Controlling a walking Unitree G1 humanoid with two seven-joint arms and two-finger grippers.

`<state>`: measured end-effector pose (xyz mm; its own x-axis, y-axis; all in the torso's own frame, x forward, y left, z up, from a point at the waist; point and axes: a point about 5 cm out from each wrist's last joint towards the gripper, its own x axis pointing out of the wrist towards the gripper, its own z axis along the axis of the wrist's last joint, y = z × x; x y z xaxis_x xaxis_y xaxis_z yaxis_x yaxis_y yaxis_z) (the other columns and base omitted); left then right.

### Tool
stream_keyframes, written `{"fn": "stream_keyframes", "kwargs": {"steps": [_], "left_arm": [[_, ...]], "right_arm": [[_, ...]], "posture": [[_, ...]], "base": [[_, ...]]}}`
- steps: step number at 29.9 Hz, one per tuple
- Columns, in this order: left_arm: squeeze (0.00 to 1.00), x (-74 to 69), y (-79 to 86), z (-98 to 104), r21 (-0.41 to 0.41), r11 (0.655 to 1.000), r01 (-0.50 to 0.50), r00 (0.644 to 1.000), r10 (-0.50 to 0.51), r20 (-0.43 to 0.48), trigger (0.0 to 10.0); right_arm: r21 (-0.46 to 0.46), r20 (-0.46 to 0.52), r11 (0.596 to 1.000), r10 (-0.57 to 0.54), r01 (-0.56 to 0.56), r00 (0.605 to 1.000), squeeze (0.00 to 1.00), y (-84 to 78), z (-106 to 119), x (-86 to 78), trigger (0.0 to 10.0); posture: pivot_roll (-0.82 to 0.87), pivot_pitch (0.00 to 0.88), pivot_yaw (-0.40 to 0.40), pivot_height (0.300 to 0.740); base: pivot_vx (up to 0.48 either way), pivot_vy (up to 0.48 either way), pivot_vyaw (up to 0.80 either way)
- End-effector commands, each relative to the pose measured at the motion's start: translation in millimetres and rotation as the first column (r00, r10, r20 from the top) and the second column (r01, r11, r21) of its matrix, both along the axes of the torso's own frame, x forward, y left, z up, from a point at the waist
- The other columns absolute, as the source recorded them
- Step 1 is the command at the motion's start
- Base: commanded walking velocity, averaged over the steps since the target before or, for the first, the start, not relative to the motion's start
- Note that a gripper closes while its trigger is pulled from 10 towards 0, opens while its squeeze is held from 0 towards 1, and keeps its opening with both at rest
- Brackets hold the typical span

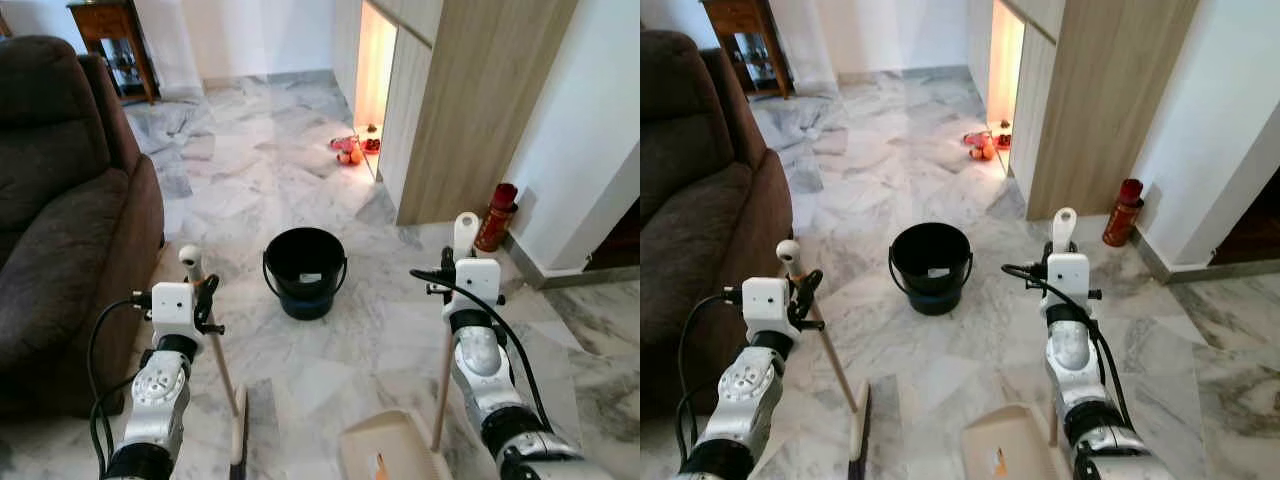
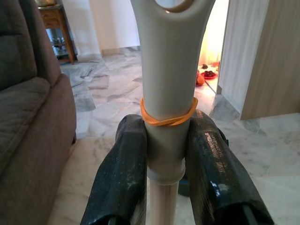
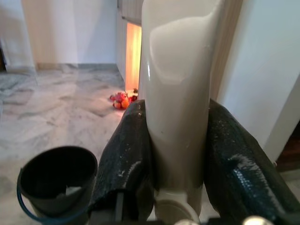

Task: Sweep floor

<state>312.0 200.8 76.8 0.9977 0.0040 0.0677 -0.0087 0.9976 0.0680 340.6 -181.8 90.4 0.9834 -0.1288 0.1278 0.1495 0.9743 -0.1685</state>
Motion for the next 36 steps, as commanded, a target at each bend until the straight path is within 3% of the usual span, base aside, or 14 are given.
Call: {"fn": "stream_keyframes", "kwargs": {"steps": [1,9,18,23,28,36], "left_arm": [[0.0,4.9,3.6,11,0.003,1.0,-0.003,0.999,0.003,0.048,10.0],[0.0,2.5,29.6,16,0.004,0.995,-0.098,0.993,0.097,0.074,10.0],[0.0,4.1,39.4,23,0.009,0.995,-0.103,0.991,0.101,0.088,10.0],[0.0,6.7,33.0,29,-0.008,0.997,-0.078,0.991,0.078,0.112,10.0],[0.0,5.1,15.9,21,-0.022,1.0,-0.014,0.996,0.016,0.09,10.0],[0.0,-0.6,2.6,11,-0.024,1.0,0.004,0.997,-0.002,0.072,10.0]], "right_arm": [[0.016,0.025,1.0,0.002,-0.003,1.0,0.0,1.6,9,6.1,10.0],[0.055,0.013,0.998,0.014,-0.015,1.0,0.0,2.2,11,9.2,10.0],[0.055,0.038,0.998,0.02,-0.022,0.999,0.0,6.7,16,11.2,10.0],[0.048,0.03,0.999,0.023,-0.024,0.999,0.0,6.4,14,10.3,10.0],[0.059,0.025,0.998,-0.015,0.014,1.0,0.0,-3.4,8,3.9,10.0],[0.065,0.026,0.997,-0.05,0.049,0.998,0.0,-7.5,-1,-5.5,10.0]], "posture": [[0.1,0.0,0.014,0.74],[0.12,0.0,0.006,0.74],[0.11,0.0,0.018,0.74],[0.1,0.0,0.027,0.74],[0.07,0.0,0.052,0.74],[0.09,0.0,0.007,0.74]], "base": [[0.0,0.0,0.0],[0.0,0.0,-0.27],[0.0,0.0,-0.8],[0.0,0.0,-0.79],[0.0,0.0,-0.79],[0.0,-0.211,-0.79]]}}
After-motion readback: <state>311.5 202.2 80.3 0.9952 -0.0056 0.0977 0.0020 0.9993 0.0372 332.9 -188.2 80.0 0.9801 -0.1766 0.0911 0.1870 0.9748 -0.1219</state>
